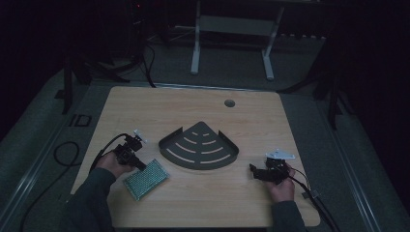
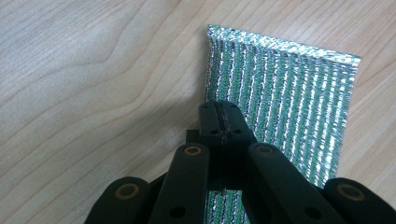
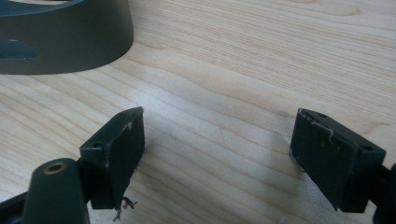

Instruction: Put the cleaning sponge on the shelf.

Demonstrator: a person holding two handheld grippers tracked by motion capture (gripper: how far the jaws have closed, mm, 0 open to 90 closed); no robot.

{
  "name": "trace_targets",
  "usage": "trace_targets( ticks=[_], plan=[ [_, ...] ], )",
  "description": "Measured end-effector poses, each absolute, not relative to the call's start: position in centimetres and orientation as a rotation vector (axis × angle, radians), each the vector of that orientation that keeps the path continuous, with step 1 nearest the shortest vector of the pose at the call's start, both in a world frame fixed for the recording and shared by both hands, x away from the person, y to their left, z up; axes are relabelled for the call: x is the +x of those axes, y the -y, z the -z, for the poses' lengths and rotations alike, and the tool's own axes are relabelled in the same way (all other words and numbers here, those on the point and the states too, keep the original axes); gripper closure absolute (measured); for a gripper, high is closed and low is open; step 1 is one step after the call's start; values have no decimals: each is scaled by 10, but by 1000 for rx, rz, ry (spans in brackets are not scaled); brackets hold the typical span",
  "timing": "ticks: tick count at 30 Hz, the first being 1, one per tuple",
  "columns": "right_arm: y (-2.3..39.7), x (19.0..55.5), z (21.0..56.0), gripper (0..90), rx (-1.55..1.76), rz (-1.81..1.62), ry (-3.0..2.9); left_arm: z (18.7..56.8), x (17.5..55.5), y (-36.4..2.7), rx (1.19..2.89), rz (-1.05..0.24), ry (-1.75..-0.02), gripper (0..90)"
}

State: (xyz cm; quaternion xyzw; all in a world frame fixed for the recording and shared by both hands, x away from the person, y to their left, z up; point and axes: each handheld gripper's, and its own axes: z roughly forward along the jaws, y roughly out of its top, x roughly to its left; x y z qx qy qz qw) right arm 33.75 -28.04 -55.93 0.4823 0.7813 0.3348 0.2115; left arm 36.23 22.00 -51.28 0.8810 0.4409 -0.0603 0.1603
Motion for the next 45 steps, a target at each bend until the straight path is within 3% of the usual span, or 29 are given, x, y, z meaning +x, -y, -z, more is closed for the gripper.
trace_targets(
  ticks=[9,45],
  plan=[
    [280,338,559,175,1340,-930,-2171,496,360,-222,2510,93,-1249,900],
    [280,337,559,175,1341,-931,-2171,436,371,-219,2516,-26,-1199,900]
  ],
)
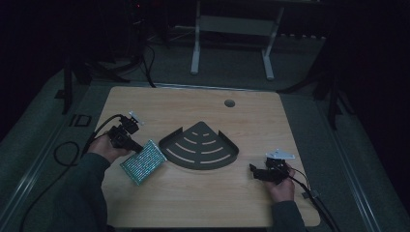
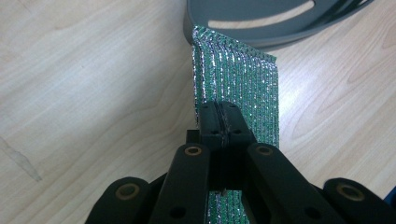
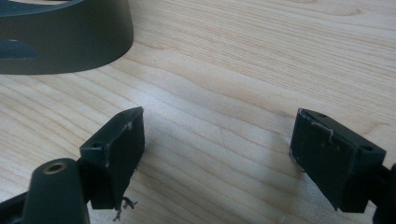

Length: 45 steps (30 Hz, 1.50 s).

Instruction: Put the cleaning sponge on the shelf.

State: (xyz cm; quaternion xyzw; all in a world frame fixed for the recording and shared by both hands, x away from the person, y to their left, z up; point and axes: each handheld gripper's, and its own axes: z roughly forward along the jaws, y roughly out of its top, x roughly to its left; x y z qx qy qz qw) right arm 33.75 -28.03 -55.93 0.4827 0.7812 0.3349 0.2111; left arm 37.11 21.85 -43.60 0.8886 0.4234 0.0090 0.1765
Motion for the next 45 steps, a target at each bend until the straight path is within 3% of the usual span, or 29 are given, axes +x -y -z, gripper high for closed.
trace_targets(
  ticks=[45],
  plan=[
    [280,337,559,175,1341,-930,-2171,404,401,-181,2506,-93,-1129,900]
  ],
)
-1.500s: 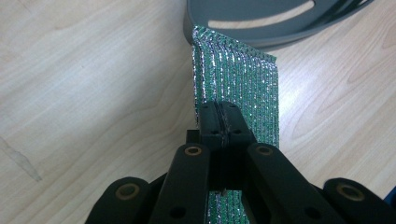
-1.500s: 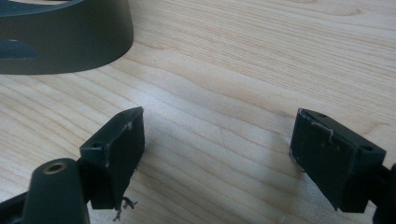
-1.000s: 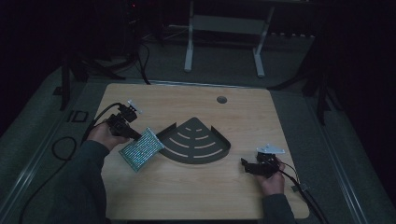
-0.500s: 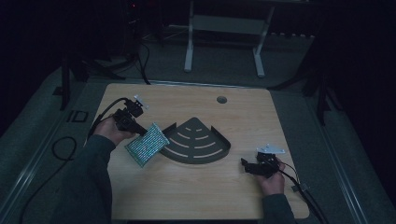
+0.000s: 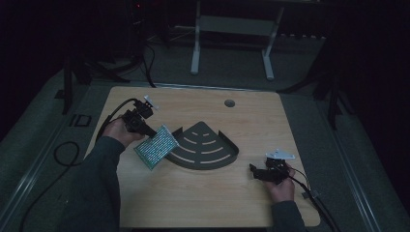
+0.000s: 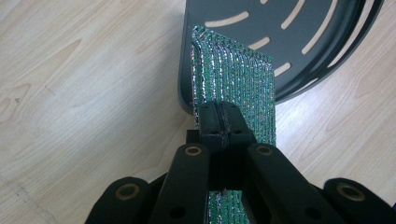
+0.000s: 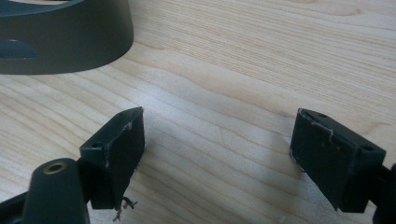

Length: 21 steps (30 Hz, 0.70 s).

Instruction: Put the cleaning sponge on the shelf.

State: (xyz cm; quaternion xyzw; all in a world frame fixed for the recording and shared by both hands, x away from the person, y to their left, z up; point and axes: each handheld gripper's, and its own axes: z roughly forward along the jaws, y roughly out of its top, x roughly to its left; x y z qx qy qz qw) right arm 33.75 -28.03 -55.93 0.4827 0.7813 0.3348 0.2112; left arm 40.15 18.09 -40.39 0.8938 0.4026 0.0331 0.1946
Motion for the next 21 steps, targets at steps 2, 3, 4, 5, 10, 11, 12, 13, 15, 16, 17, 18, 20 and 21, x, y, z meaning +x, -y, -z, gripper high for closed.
trace_targets(
  ticks=[2,3,4,5,10,11,12,13,15,16,17,18,20,21],
  plan=[
    [280,337,559,175,1341,-930,-2171,403,403,-179,2509,-95,-1123,900],
    [280,337,559,175,1341,-930,-2171,402,404,-178,2511,-95,-1119,900],
    [280,338,559,175,1341,-931,-2171,402,405,-176,2512,-97,-1117,900],
    [280,338,559,175,1341,-931,-2171,402,406,-175,2510,-97,-1117,900],
    [280,337,559,175,1341,-930,-2171,402,409,-167,2527,-117,-1114,900],
    [280,338,559,175,1341,-931,-2171,402,409,-166,2526,-116,-1112,900],
    [280,338,559,175,1342,-931,-2171,402,410,-165,2525,-116,-1112,900],
    [280,338,559,175,1341,-931,-2171,402,411,-164,2529,-116,-1111,900],
    [280,337,559,175,1342,-931,-2171,403,413,-163,2531,-116,-1110,900],
    [280,338,559,175,1342,-931,-2170,404,413,-163,2536,-116,-1106,900],
    [280,337,559,175,1341,-931,-2171,405,414,-162,2539,-117,-1104,900],
    [280,338,559,175,1341,-930,-2171,405,414,-162,2542,-118,-1105,900],
    [280,338,559,175,1341,-930,-2171,406,415,-162,2545,-116,-1106,900],
    [280,338,559,175,1341,-930,-2171,406,416,-162,2551,-114,-1101,900]
  ],
)
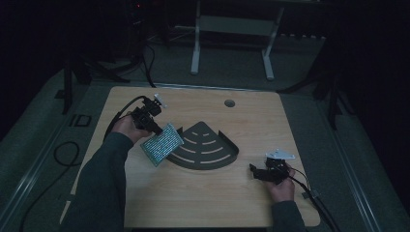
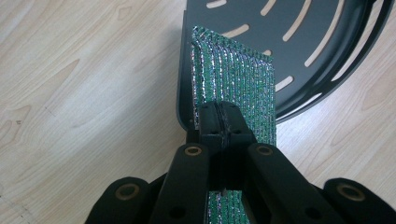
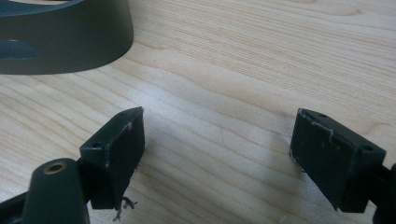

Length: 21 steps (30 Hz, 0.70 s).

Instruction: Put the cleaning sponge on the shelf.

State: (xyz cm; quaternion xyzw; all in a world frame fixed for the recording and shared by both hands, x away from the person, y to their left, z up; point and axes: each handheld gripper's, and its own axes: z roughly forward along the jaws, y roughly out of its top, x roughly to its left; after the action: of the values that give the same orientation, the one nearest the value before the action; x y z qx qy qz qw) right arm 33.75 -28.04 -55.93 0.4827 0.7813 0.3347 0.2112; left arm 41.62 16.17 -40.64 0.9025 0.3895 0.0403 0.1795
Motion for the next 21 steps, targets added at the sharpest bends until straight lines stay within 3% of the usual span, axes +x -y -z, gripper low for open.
trace_targets(
  ticks=[21],
  plan=[
    [280,338,559,175,1341,-931,-2171,403,434,-146,2576,-115,-1094,900]
  ],
)
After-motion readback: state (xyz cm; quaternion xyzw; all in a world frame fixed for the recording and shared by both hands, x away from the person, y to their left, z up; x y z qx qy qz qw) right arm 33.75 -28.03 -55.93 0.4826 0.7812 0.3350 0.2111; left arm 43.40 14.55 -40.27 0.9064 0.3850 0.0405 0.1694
